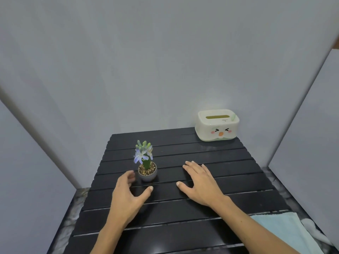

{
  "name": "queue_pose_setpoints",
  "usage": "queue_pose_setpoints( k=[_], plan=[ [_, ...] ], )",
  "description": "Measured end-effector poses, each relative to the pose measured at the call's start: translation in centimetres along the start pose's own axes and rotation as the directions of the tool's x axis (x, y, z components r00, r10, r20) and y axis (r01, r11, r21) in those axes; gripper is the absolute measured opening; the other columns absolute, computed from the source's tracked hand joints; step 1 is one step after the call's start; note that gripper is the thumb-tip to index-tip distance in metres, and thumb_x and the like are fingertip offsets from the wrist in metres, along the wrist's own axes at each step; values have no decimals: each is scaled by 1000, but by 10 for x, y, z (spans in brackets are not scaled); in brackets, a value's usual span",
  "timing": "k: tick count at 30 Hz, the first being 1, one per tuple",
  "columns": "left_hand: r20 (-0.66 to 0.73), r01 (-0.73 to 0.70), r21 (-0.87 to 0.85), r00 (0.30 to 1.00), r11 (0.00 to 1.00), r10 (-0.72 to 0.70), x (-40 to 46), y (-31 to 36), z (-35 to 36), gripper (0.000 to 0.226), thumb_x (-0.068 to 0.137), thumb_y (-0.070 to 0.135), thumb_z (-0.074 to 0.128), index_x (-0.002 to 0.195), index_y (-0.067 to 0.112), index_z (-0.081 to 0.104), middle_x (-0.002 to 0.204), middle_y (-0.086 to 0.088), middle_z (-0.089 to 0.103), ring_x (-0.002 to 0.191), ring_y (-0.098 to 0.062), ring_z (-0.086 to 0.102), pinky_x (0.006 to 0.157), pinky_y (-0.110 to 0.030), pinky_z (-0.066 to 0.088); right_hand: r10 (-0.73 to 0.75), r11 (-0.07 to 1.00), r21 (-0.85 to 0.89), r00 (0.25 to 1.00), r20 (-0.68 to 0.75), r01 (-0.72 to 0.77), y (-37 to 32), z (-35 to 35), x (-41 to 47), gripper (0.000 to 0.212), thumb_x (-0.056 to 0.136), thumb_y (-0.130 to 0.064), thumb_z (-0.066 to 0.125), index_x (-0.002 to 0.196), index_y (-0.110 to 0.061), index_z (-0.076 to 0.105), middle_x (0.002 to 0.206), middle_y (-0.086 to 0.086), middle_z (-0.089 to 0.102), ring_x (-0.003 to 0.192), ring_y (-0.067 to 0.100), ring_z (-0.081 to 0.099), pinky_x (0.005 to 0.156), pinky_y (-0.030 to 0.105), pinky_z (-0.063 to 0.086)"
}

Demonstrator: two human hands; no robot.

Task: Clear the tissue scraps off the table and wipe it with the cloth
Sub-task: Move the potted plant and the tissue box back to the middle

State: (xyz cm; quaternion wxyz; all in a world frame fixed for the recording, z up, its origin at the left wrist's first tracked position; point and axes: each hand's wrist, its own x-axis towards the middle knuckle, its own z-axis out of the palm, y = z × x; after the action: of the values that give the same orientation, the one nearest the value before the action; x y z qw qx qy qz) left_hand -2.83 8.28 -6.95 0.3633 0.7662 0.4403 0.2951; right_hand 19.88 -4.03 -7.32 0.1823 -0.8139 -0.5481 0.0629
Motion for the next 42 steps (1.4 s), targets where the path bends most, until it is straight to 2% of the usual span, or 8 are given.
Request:
queue_pose_setpoints(
  k=[6,12,16,21,29,32,36,42],
  plan=[
    [-25,-57,-20,998,998,57,-31,13,15,56,64,41,87,106,28,53,105,11,60,101,-4,59,88,-24,45,127,981,157,987,-99,-110,29,-26,-14,71,90,-58,52,150,-24,32,157,-7,29,144,9,23,115,26,15],
    [183,-171,-134,964,976,194,-25,60,68,71,69,53,79,129,33,48,125,24,53,117,10,48,101,-19,42,325,899,343,940,-105,-273,84,-56,-13,80,85,-60,60,150,-26,28,156,-5,30,141,12,29,110,29,25],
    [236,-167,-168,950,971,205,14,95,112,84,71,59,75,141,29,41,137,16,48,125,1,46,106,-26,42,445,848,383,884,-142,-365,119,-70,8,90,78,-70,60,150,-28,27,156,-3,31,140,19,33,109,39,33],
    [245,-139,-137,955,981,169,71,124,165,102,66,70,68,150,26,29,153,8,38,136,-8,39,111,-40,40,458,839,417,869,-190,-351,156,-81,36,87,77,-69,63,146,-26,32,153,-1,36,136,21,37,106,39,36],
    [201,-147,-155,964,977,177,125,138,218,85,68,61,72,140,30,41,141,7,51,129,-12,47,107,-44,44,484,813,444,861,-156,-377,200,-73,78,114,62,-85,59,151,-26,20,158,0,27,142,24,31,109,48,34],
    [169,-141,-166,971,976,169,133,139,229,81,68,58,74,137,29,44,135,9,55,124,-10,51,105,-42,46,455,826,451,872,-179,-338,204,-71,87,103,66,-77,65,147,-24,28,152,1,36,136,23,38,104,43,38],
    [125,-144,-159,978,977,165,137,141,241,76,69,58,75,133,29,47,129,9,58,118,-11,55,101,-40,50,388,821,525,895,-222,-225,204,-70,92,66,71,-61,74,124,-33,45,124,-7,55,113,11,51,83,18,39],
    [78,-146,-116,985,982,155,137,141,246,66,77,43,74,133,23,47,127,5,59,115,-13,56,99,-37,50,412,811,546,866,-283,-208,203,-63,93,65,73,-54,76,125,-28,49,116,-9,57,105,10,54,81,22,43]
  ],
)
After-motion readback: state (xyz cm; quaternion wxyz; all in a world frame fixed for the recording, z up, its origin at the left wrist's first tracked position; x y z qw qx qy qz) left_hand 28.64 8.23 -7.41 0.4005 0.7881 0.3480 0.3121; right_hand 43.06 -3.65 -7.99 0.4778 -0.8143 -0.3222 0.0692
